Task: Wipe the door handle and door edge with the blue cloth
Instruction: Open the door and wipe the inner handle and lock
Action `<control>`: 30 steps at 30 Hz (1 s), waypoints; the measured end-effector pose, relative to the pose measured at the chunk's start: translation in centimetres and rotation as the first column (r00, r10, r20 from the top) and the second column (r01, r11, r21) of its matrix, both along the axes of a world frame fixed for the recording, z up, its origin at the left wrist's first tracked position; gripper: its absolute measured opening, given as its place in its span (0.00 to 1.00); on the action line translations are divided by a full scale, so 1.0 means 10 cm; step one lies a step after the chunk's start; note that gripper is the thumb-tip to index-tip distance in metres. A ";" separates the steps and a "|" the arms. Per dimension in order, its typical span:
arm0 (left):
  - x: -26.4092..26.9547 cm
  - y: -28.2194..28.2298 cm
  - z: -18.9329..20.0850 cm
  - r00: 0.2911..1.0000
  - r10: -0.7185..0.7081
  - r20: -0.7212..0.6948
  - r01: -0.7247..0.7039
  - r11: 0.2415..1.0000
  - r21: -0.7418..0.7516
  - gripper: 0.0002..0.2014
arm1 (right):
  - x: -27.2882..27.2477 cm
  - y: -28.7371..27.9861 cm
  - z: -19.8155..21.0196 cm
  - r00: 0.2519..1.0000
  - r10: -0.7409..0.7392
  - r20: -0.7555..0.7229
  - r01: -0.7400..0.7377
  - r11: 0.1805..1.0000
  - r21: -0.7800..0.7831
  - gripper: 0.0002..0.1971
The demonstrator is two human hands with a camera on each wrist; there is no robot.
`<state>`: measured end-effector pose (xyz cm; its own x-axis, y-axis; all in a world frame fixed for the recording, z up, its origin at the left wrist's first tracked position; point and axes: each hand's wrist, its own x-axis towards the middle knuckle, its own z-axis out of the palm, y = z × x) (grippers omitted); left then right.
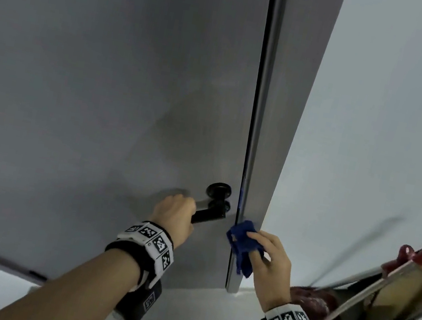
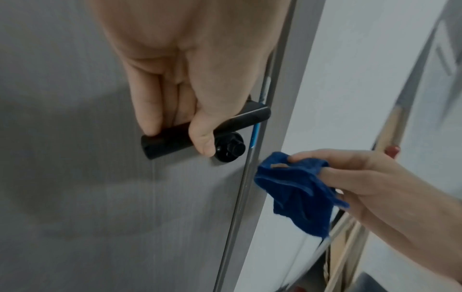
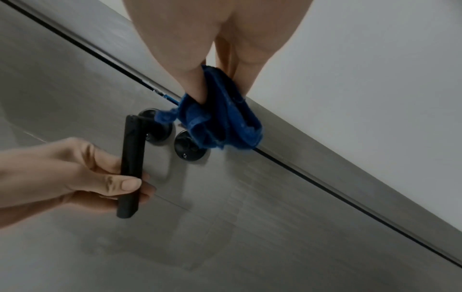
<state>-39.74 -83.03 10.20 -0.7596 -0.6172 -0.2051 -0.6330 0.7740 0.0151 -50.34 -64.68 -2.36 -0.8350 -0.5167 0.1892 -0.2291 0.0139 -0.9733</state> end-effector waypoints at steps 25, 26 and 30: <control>1.91 1.90 0.37 0.993 0.093 0.070 -0.096 0.995 0.031 0.29 | 1.09 1.80 1.38 0.977 0.073 0.200 -0.043 0.987 -0.154 0.12; 1.95 1.98 0.35 0.994 0.097 0.049 -0.098 0.995 0.025 0.26 | 1.14 1.74 1.50 0.980 0.105 0.169 -0.071 0.979 -0.192 0.13; 2.07 2.35 0.32 0.981 0.168 0.101 -0.170 0.985 0.015 0.20 | 1.37 1.66 2.02 0.966 0.260 0.014 -0.240 0.909 -0.341 0.13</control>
<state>-19.02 -59.52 13.36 -0.6200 -0.7290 -0.2900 -0.7538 0.6560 -0.0376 -36.62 -48.09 17.80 -0.7016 -0.6250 0.3422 -0.1254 -0.3645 -0.9227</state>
